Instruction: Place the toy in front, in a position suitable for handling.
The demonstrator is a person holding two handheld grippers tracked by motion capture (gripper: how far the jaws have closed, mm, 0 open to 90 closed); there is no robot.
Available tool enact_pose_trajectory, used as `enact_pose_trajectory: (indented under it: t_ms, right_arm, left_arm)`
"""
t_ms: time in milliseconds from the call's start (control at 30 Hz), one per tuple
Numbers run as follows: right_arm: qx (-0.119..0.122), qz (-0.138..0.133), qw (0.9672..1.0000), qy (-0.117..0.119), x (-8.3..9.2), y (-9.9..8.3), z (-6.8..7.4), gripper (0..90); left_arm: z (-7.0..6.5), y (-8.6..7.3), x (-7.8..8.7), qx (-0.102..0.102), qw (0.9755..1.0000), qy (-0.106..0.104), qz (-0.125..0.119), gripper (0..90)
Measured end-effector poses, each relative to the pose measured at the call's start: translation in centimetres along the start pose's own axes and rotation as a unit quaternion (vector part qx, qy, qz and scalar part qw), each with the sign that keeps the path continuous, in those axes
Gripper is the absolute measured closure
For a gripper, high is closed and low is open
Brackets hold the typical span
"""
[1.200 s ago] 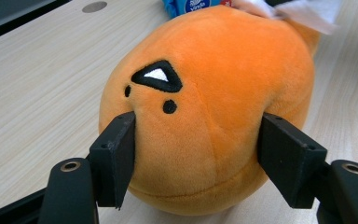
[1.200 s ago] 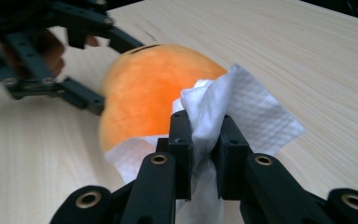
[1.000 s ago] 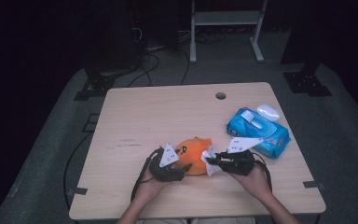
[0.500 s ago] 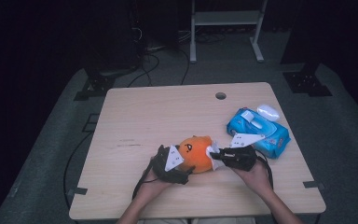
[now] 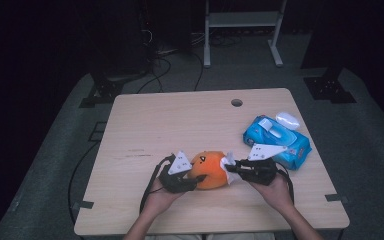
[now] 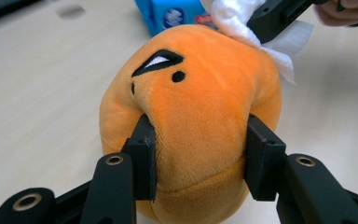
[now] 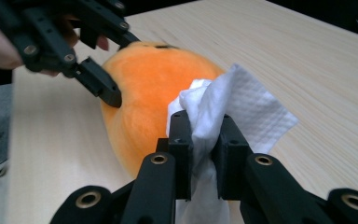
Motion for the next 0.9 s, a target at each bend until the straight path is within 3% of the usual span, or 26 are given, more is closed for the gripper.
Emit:
enact_pose_trajectory:
  t_ms: [133, 233, 333, 433, 500, 567, 667, 800, 833, 900]
  right_arm:
    - [0.020, -0.006, 0.9996, 0.016, 1.1, 0.2, 2.4, 78.4]
    - [0.032, -0.003, 0.9990, 0.031, 1.3, -0.2, 4.1, 78.4]
    - [0.041, 0.003, 0.9986, 0.033, 0.9, -0.4, 4.7, 78.4]
    - [0.035, 0.006, 0.9990, 0.029, -0.1, -0.3, 3.7, 78.5]
    - [0.025, 0.006, 0.9994, 0.024, -0.5, -0.4, 2.8, 78.5]
    - [0.016, 0.002, 0.9997, 0.020, -0.6, -0.4, 2.1, 78.5]
    - [0.008, 0.000, 0.9999, 0.015, -0.5, -0.4, 1.3, 78.5]
    - [0.000, 0.000, 1.0000, 0.008, -0.5, -0.5, 0.3, 78.5]
    - [-0.004, -0.002, 1.0000, 0.007, -0.5, -0.5, 0.1, 78.5]
    - [-0.007, -0.003, 1.0000, 0.001, -0.6, -0.5, -0.5, 78.5]
  left_arm:
    - [-0.2, -0.6, 0.7, 0.064, 0.9972, -0.040, 0.007, 54.3]
    - [0.5, -1.0, 0.8, 0.125, 0.9898, -0.068, -0.003, 54.2]
    - [0.9, -1.2, 0.7, 0.139, 0.9873, -0.077, -0.008, 52.6]
    - [1.3, -1.3, 0.5, 0.120, 0.9910, -0.058, -0.014, 34.8]
    - [1.4, -1.3, 0.3, 0.094, 0.9941, -0.050, -0.020, 23.3]
    - [1.3, -1.3, -0.1, 0.053, 0.9978, -0.038, -0.017, 16.8]
    - [1.2, -1.1, -0.6, 0.022, 0.9993, -0.021, -0.021, 13.6]
    - [1.0, -1.0, -1.3, 0.004, 0.9994, -0.011, -0.032, 12.6]
    - [0.8, -1.0, -1.5, -0.015, 0.9994, -0.003, -0.029, 13.2]
    - [0.4, -1.0, -1.5, -0.037, 0.9989, 0.008, -0.029, 27.2]
Point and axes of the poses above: each handheld gripper's, and its own axes: x roughly backward along the jaws, y roughly out of its top, z roughly to its left, the point moved 7 cm from there along -x, roughly forward along the jaws, and after that the axes turned 1 degree about -x, right-handed, at the moved point
